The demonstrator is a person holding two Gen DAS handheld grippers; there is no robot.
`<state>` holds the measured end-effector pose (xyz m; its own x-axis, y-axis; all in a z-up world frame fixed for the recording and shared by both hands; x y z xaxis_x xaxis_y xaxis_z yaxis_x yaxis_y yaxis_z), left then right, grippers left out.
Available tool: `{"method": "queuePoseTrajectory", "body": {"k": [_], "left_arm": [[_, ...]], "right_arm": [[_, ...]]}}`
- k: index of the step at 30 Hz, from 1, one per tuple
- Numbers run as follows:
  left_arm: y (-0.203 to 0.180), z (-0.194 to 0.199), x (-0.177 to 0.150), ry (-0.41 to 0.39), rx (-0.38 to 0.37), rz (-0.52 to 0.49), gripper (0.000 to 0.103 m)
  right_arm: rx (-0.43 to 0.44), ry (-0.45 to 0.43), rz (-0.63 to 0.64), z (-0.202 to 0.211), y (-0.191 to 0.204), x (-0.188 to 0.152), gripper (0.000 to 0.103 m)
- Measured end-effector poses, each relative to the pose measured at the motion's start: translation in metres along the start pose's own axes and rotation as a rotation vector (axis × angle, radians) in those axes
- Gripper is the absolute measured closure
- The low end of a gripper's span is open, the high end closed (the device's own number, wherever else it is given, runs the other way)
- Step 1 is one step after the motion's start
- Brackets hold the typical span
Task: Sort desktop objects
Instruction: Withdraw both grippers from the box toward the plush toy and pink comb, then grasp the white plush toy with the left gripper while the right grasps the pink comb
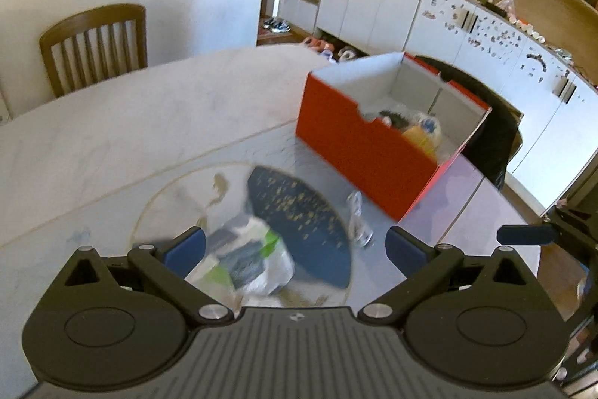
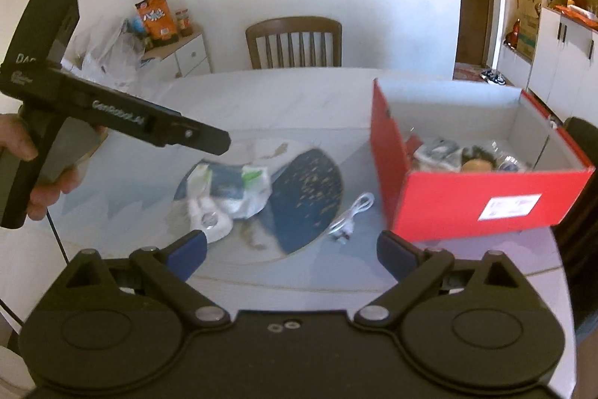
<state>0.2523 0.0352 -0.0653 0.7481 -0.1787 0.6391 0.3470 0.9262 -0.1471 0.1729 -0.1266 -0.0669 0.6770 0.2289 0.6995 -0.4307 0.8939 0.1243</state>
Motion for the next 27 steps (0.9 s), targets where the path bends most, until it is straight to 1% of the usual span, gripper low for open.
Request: {"method": "queuePoseTrajectory", "body": {"k": [5, 11, 14, 19, 21, 23, 27], "left_arm": [[0.007, -0.010, -0.027, 0.009, 0.013, -0.022, 0.000], [0.011, -0.026, -0.053, 0.046, 0.013, -0.009, 0.000], [0.012, -0.032, -0.063, 0.051, 0.016, -0.008, 0.000], [0.010, -0.039, -0.075, 0.060, 0.029, -0.007, 0.000], [0.009, -0.040, -0.078, 0.057, 0.044, -0.019, 0.000], [0.009, -0.042, -0.079, 0.053, 0.059, -0.028, 0.000], [0.012, -0.043, -0.081, 0.049, 0.063, -0.005, 0.001]], "right_arm": [[-0.003, 0.022, -0.008, -0.013, 0.022, -0.024, 0.005], [-0.014, 0.075, 0.008, -0.031, 0.042, -0.052, 0.007], [-0.017, 0.097, 0.007, -0.039, 0.048, -0.062, 0.008], [-0.012, 0.133, 0.026, -0.050, 0.058, -0.076, 0.013], [-0.008, 0.140, 0.038, -0.052, 0.063, -0.080, 0.014], [-0.001, 0.151, 0.045, -0.054, 0.066, -0.084, 0.018], [0.013, 0.180, 0.077, -0.060, 0.074, -0.092, 0.023]]}}
Point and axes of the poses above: each gripper's, at about its wrist camera, not at the fingertips, and z roughly against the way its jaws point, y to its left, x to its top, the point moved 7 cm from there along -z, roughly the way its jaws point, and after that the axes turned 3 degrees about y, right-handed, at the moved point
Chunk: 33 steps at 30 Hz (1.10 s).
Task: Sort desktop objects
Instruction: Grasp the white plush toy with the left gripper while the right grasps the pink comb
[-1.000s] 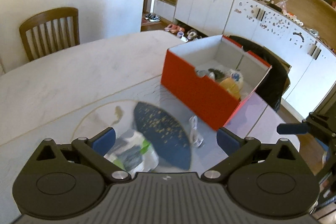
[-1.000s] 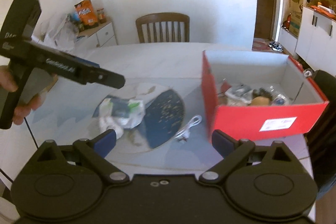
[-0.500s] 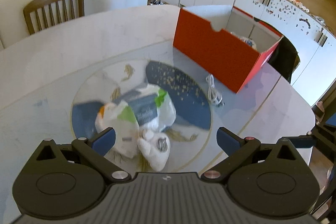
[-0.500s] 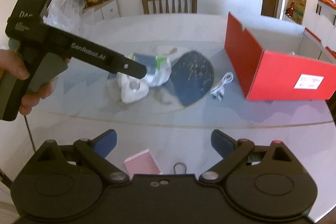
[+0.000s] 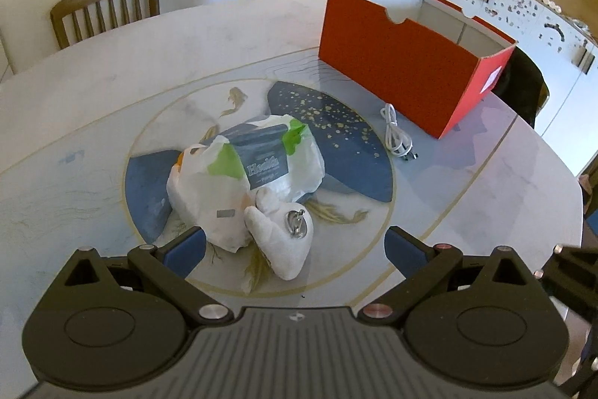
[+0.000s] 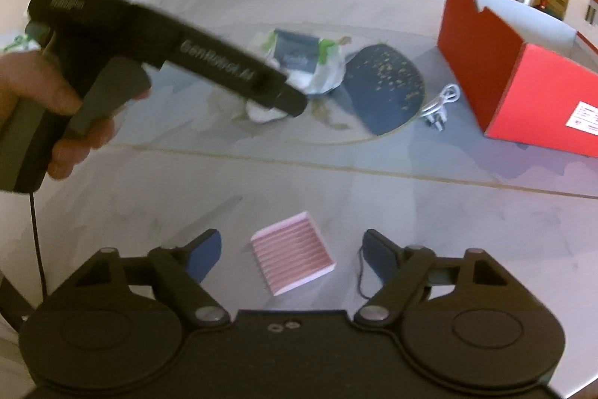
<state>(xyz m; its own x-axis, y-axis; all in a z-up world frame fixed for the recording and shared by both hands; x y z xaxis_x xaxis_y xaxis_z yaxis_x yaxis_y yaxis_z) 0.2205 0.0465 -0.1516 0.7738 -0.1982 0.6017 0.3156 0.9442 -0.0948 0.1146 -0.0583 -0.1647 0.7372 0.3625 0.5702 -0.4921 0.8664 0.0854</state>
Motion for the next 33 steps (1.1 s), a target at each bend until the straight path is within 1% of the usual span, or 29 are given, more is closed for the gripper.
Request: {"method": "queuePoseTrajectory", "body": {"k": [1, 4, 6, 7, 10, 14, 15, 16, 18, 20, 21, 23, 28, 33], "left_arm": [[0.000, -0.001, 0.000, -0.002, 0.002, 0.004, 0.001], [0.000, -0.004, -0.001, 0.006, 0.005, 0.007, 0.008], [-0.001, -0.007, -0.004, 0.020, 0.003, 0.016, 0.019], [-0.002, -0.008, -0.005, 0.025, 0.002, 0.019, 0.021], [-0.006, -0.013, -0.010, 0.043, -0.012, 0.018, 0.024], [-0.006, -0.017, -0.006, 0.038, -0.010, 0.032, 0.025], [-0.005, -0.019, -0.005, 0.038, -0.008, 0.036, 0.028], [-0.005, -0.020, -0.004, 0.041, -0.003, 0.038, 0.031], [-0.004, -0.023, -0.004, 0.056, 0.002, 0.043, 0.046], [-0.005, -0.024, -0.004, 0.059, -0.003, 0.040, 0.052], [-0.005, -0.023, -0.004, 0.057, -0.001, 0.035, 0.058], [-0.006, -0.024, -0.003, 0.058, -0.004, 0.034, 0.066], [-0.008, -0.024, -0.003, 0.055, 0.001, 0.017, 0.069], [-0.014, -0.020, -0.003, 0.038, -0.004, -0.012, 0.070]], "right_arm": [[0.003, 0.004, 0.007, -0.001, 0.002, -0.001, 0.024], [0.008, 0.016, 0.023, -0.006, 0.004, -0.002, 0.026], [0.009, 0.022, 0.030, -0.009, 0.005, -0.003, 0.028], [0.010, 0.025, 0.031, -0.010, 0.005, -0.003, 0.028], [0.004, 0.023, 0.050, -0.010, 0.007, -0.003, 0.029], [-0.006, 0.019, 0.074, -0.011, 0.009, -0.003, 0.034], [-0.011, 0.018, 0.084, -0.011, 0.009, -0.003, 0.035], [-0.014, 0.016, 0.094, -0.012, 0.010, -0.003, 0.035], [-0.012, 0.013, 0.095, -0.011, 0.010, -0.003, 0.039], [-0.010, 0.010, 0.100, -0.011, 0.011, -0.002, 0.045], [-0.011, 0.009, 0.100, -0.010, 0.011, -0.001, 0.047], [-0.011, 0.005, 0.102, -0.010, 0.011, 0.001, 0.056], [-0.012, 0.002, 0.101, -0.010, 0.010, 0.003, 0.060], [-0.018, -0.003, 0.075, -0.007, 0.003, 0.005, 0.060]]}}
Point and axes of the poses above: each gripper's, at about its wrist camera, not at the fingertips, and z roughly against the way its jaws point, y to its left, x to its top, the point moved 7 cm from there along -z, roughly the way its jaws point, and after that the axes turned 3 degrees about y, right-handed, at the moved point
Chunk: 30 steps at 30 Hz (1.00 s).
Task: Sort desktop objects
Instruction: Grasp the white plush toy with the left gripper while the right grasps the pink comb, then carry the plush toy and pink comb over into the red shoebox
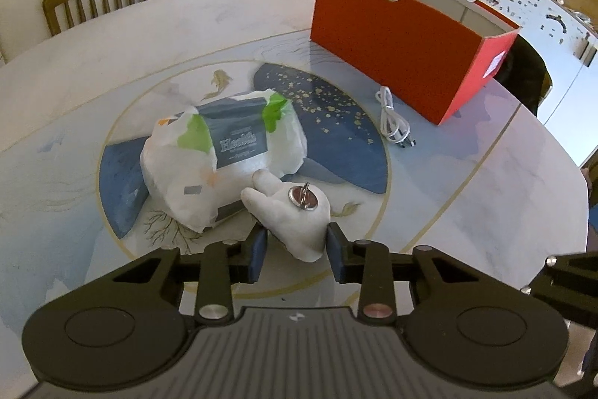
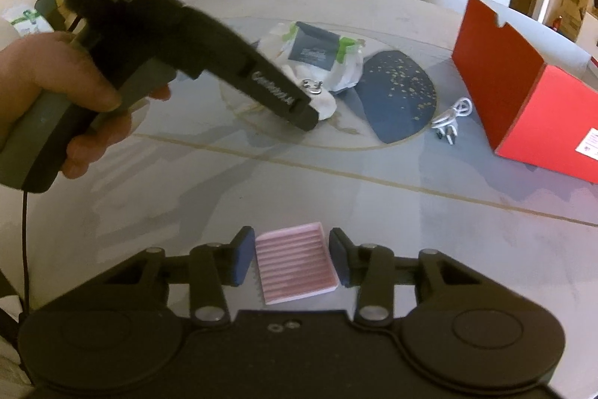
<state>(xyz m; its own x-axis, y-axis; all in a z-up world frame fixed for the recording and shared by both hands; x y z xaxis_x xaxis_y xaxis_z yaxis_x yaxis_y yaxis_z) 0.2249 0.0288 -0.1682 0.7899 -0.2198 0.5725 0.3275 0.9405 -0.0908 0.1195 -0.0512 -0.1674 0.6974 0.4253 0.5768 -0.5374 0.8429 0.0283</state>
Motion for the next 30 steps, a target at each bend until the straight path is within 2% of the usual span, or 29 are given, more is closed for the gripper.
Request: {"method": "queuePoseTrajectory", "body": {"k": [10, 17, 30], "left_arm": [[-0.015, 0.022, 0.007, -0.038, -0.035, -0.016, 0.070], [-0.038, 0.039, 0.016, -0.052, -0.093, -0.033, 0.070], [-0.087, 0.058, 0.053, -0.101, -0.191, -0.077, 0.070]], "right_arm": [[-0.038, -0.055, -0.072, 0.022, -0.034, 0.007, 0.061], [-0.073, -0.087, -0.118, 0.044, -0.064, 0.014, 0.061], [-0.146, -0.122, -0.178, 0.077, -0.133, 0.031, 0.061]]}}
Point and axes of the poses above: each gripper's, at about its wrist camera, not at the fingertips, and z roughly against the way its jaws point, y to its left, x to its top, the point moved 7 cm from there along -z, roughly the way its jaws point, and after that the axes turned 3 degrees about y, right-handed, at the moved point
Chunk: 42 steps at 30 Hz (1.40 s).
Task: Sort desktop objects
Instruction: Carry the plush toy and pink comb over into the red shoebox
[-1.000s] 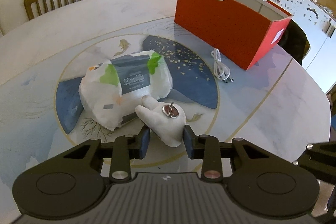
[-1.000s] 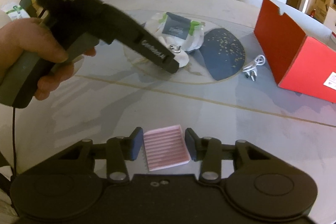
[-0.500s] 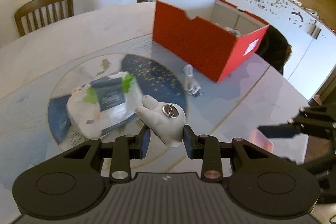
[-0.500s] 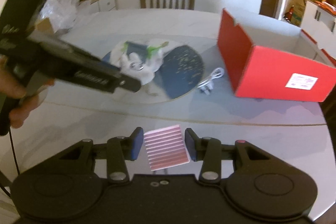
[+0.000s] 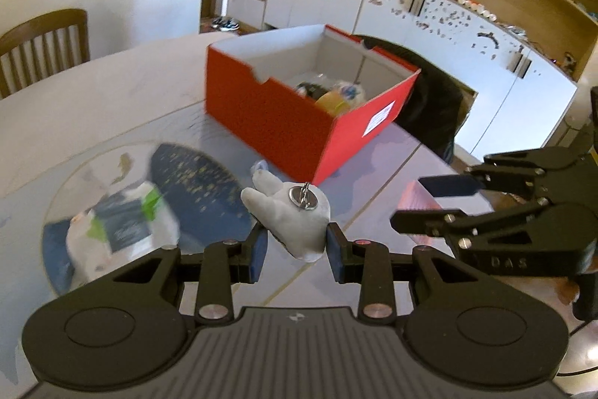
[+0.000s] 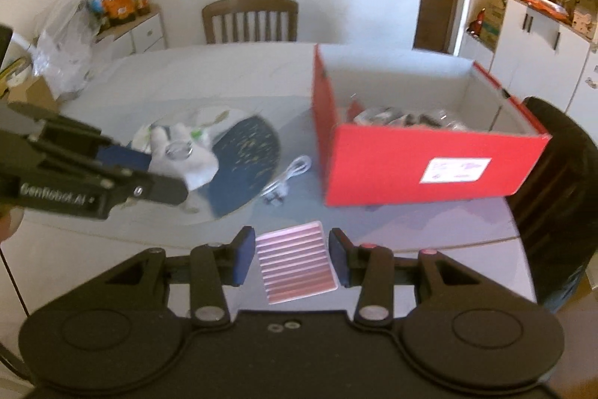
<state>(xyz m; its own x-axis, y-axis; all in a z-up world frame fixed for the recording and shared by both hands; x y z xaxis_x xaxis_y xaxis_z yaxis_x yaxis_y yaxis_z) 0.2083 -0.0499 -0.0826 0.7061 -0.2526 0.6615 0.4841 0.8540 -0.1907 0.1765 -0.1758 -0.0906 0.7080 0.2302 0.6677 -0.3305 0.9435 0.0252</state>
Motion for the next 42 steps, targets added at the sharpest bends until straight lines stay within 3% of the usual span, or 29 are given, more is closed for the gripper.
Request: {"method": "queuePoseTrajectory", "body": {"k": [8, 23, 32, 42], "left_arm": [[-0.030, -0.008, 0.041, -0.057, -0.031, -0.027, 0.070], [-0.058, -0.046, 0.103, -0.089, -0.007, -0.036, 0.070], [-0.056, -0.085, 0.133, -0.041, 0.035, -0.045, 0.070], [-0.041, -0.150, 0.163, 0.069, 0.076, -0.034, 0.070]], "right_arm": [[-0.026, -0.055, 0.000, 0.009, -0.045, 0.032, 0.061], [-0.020, -0.109, 0.011, 0.000, -0.127, 0.081, 0.061], [-0.016, -0.132, 0.038, -0.027, -0.160, 0.113, 0.060], [0.032, -0.051, 0.020, -0.080, -0.183, 0.133, 0.060]]}}
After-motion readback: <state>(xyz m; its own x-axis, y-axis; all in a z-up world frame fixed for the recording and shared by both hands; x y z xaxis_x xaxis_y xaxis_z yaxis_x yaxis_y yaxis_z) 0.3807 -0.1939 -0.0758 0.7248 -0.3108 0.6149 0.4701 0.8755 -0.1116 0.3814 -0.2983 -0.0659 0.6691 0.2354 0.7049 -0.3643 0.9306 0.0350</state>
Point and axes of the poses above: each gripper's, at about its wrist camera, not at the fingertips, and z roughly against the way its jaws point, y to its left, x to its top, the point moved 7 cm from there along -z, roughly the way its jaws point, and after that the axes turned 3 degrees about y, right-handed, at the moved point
